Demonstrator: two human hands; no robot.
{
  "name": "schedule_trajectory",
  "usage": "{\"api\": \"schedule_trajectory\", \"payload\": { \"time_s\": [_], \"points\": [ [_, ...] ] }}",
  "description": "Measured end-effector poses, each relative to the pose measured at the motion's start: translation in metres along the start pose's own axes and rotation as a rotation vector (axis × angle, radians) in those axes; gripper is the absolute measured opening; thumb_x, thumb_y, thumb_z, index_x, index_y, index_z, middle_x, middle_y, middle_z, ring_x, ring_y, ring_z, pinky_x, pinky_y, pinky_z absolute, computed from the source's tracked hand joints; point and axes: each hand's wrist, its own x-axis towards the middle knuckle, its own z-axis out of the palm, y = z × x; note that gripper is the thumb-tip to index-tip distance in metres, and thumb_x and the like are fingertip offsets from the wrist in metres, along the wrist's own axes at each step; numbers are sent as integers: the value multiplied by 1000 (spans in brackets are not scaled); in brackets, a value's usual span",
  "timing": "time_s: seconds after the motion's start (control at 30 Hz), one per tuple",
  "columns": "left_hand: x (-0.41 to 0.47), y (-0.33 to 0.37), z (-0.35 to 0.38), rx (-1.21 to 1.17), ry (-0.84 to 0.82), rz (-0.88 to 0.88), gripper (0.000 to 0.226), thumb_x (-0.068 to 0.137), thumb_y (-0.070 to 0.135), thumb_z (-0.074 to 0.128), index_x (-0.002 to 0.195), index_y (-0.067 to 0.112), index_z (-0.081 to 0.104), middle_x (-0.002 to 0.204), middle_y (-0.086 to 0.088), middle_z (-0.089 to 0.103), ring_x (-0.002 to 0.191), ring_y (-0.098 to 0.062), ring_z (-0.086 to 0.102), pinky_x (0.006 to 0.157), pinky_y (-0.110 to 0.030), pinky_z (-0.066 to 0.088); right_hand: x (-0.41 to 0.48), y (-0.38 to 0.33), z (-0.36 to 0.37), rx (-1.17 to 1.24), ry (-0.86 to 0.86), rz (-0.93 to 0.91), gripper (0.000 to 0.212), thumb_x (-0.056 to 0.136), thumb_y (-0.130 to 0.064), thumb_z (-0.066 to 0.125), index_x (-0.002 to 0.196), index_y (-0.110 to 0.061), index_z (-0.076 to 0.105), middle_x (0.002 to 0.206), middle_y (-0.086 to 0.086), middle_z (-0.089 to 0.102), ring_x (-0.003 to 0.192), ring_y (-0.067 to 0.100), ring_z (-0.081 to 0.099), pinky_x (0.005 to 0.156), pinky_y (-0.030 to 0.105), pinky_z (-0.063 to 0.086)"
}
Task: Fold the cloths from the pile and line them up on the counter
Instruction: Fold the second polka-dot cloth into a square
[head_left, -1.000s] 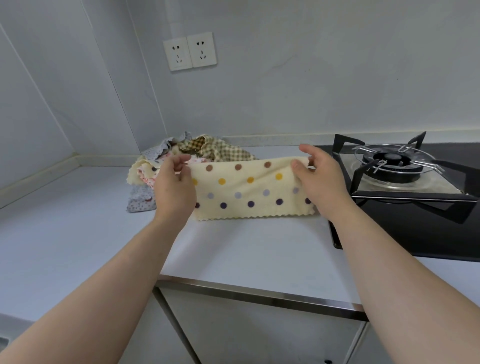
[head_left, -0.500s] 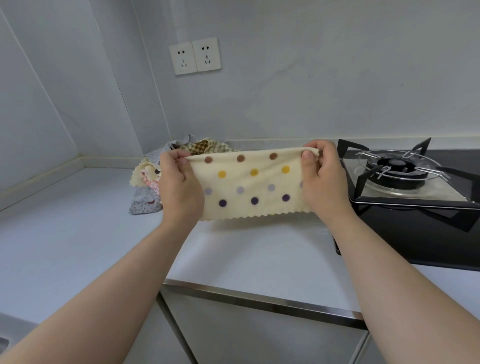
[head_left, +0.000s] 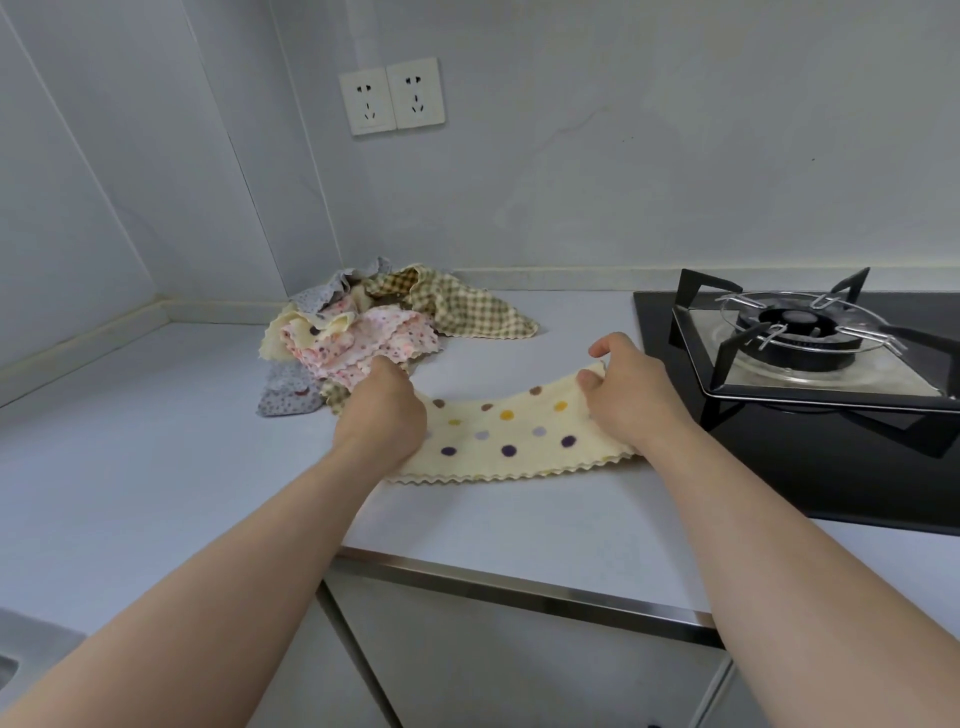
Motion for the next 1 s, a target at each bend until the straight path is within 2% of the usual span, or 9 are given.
{"api": "schedule_trajectory", "payload": {
  "time_s": [0.13,0.23,0.37,0.43,0.57,0.67,0.73,0.83,1.0],
  "points": [
    [1,6,-9,-125,-9,-42,22,96,4,41,117,6,41,82,-1,46,69,-15,44,65,-36,40,-1,-5,-6,133,-10,6,27,98,-21,52,125,-25,49,80,-1,58,65,19,62,54,29,46],
    [3,13,-21,-155,9,-10,24,91,0,39,111,12,45,84,-3,50,69,-20,50,53,-33,38,-1,-9,-12,260,-4,36,25,94,-17,53,116,-29,55,85,-7,55,58,15,52,42,23,40],
    [3,19,-31,-161,33,77,33,87,-5,34,94,15,60,82,-1,54,61,-20,47,49,-28,35,-1,-17,-17,392,-48,24,27,91,-11,50,104,-28,67,88,-10,57,69,16,47,53,26,37],
    [3,20,-33,-164,16,72,40,85,-8,32,83,15,65,78,-1,55,58,-20,45,49,-27,33,-2,-19,-18,420,-116,37,31,90,-9,47,98,-28,70,85,-3,58,58,15,45,49,24,39],
    [3,14,-31,-173,3,-22,43,87,-6,31,86,17,68,82,7,52,56,-18,45,46,-26,32,-4,-17,-16,315,-210,85,33,88,-8,44,97,-25,70,77,-1,55,52,16,46,44,24,40],
    [5,11,-28,-242,30,-31,27,95,8,44,93,17,69,84,7,58,57,-16,50,47,-25,34,-2,-14,-14,271,-210,104,32,87,-9,47,96,-23,74,82,2,67,61,20,55,50,28,45],
    [6,9,-28,-293,58,-16,12,93,16,57,97,20,68,92,10,59,64,-16,60,50,-25,40,1,-11,-13,231,-187,119,30,84,-10,48,96,-12,76,77,7,67,58,23,56,51,30,45],
    [7,5,-24,-266,97,29,11,93,16,64,101,21,68,108,7,58,72,-6,55,55,-20,38,5,-4,-9,154,-167,116,27,77,-7,48,92,6,67,65,12,57,46,25,50,51,31,41],
    [6,3,-21,-201,107,142,14,94,14,62,102,24,68,117,4,59,83,-19,66,65,-23,43,3,-5,-8,52,-175,54,18,82,-12,45,74,-5,60,68,7,57,52,24,51,53,33,45]
  ]
}}
